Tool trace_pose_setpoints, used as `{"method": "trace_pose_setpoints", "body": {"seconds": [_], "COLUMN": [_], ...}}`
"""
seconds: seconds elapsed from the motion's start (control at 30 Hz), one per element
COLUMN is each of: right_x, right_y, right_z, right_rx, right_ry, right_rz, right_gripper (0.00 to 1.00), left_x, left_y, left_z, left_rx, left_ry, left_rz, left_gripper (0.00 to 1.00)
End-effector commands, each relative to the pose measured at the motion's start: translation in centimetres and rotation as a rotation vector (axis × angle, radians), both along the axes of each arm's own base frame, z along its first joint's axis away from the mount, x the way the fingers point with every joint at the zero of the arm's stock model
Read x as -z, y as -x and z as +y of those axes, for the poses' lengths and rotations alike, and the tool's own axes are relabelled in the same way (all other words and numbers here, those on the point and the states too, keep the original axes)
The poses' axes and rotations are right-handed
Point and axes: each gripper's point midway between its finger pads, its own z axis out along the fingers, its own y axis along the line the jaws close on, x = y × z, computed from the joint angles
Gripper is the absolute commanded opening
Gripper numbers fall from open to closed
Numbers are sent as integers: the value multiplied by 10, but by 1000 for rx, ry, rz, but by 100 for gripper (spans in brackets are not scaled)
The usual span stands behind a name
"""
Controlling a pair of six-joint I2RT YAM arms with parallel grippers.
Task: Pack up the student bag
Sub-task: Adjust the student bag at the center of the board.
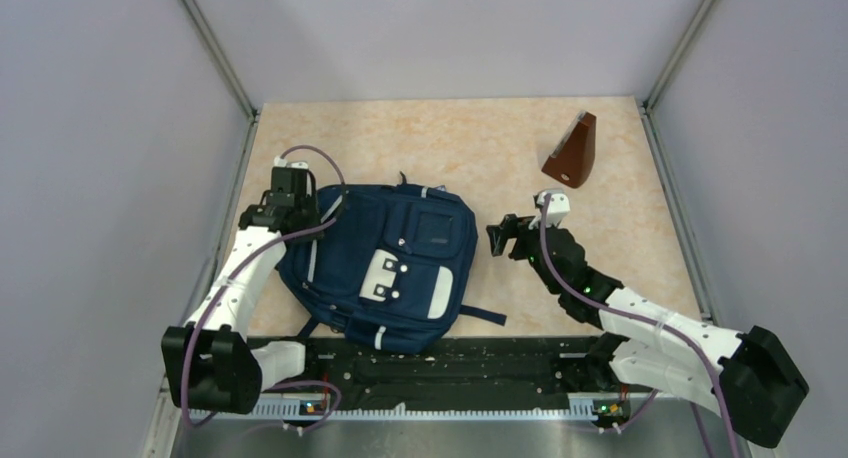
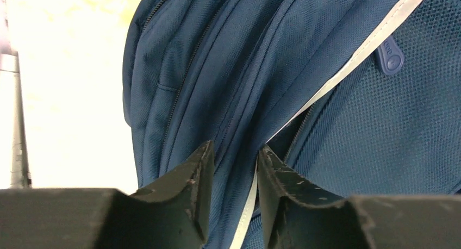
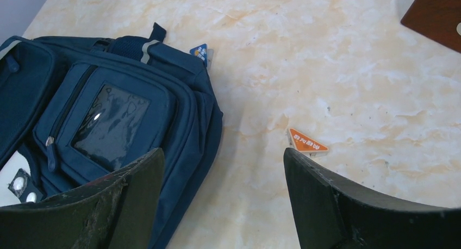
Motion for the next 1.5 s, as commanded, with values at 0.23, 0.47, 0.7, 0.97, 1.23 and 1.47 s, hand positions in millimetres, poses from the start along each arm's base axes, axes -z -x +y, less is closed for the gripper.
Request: {"method": "trace_pose_setpoints", "body": {"seconds": [0.23,0.47,0.7,0.97,1.23,1.47], "right_x": [-14,12,50,75,2,-48], "right_y": [-4,-16,-35,-52,-42,-16], "right_z": [3,-11,-31,-38,30,158], "right_rx": [-3,101,190,188,21,-329], "right_ry": [-27,105,44,166,189,111], "right_rz": [-40,53,210,295,82,-100], "right_gripper": [78,82,81,76,75,75], "left_x": [-9,-20,-25,-32,-33,-34], "left_y": [-5,-5,-2,1,1,3], "left_z": [-5,-14,-17,-29,-36,-42], "left_rx": [4,44,54,100,126,148], "left_ry": [62,99,119,176,210,244], "left_rz": [-72,-119,-146,-169,-168,-168], "left_gripper": [5,0,0,0,0,0]}}
